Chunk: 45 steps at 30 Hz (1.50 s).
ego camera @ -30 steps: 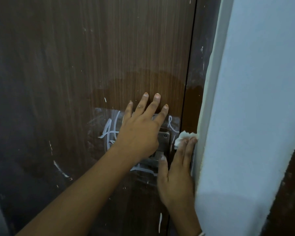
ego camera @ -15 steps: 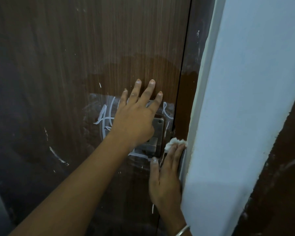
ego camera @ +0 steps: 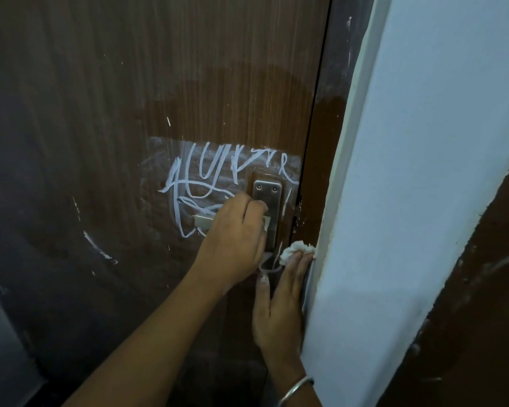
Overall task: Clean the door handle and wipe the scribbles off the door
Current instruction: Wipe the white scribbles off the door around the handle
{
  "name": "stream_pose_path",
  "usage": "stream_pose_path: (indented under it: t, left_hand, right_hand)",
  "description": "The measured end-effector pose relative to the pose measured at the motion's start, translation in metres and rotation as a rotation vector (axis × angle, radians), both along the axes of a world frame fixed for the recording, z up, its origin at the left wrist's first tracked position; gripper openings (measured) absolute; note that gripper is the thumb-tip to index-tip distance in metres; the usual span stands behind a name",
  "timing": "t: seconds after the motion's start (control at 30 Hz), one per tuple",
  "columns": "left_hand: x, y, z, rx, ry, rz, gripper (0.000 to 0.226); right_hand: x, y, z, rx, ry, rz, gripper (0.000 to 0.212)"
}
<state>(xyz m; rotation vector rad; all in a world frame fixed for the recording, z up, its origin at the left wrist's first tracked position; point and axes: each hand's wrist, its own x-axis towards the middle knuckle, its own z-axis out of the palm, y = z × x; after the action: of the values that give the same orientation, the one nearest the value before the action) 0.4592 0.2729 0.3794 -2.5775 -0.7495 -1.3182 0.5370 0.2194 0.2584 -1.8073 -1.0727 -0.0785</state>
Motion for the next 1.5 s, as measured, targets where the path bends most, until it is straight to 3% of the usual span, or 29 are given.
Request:
stream_pose_path:
  t: [0.07,0.17,0.37,0.8,1.03,1.2,1.5]
  left_hand:
    - [-0.001,0.002,0.001,-0.018,0.054,0.046,0.024]
    - [-0.006,0.008,0.003,-0.015,0.156,0.191,0.037]
    - [-0.004,0.009,0.004,-0.026,0.277,0.329,0.053]
    - [-0.002,0.013,-0.001,0.037,0.194,0.322,0.054]
    - [0.001,0.017,-0.008,0.091,0.104,0.295,0.048]
    - [0.002,0.018,-0.011,0.128,0.041,0.281,0.043]
    - [0.003,0.023,-0.015,0.185,-0.034,0.247,0.042]
  right_hand:
    - [0.001,0.003,0.008,0.095,-0.017,0.007,0.075]
    - [0.005,0.011,0.019,0.185,-0.06,0.041,0.072]
    - [0.004,0.004,-0.026,-0.023,-0.052,-0.04,0.077]
    - [-0.01,0.001,-0.029,-0.216,-0.108,-0.117,0.091]
    - [-0.015,0.007,-0.025,-0.337,-0.273,-0.248,0.098]
    - [-0.018,0.01,-0.03,-0.386,-0.425,-0.174,0.099]
    - [0.01,0.019,0.016,-0.173,-0.577,-0.229,0.084]
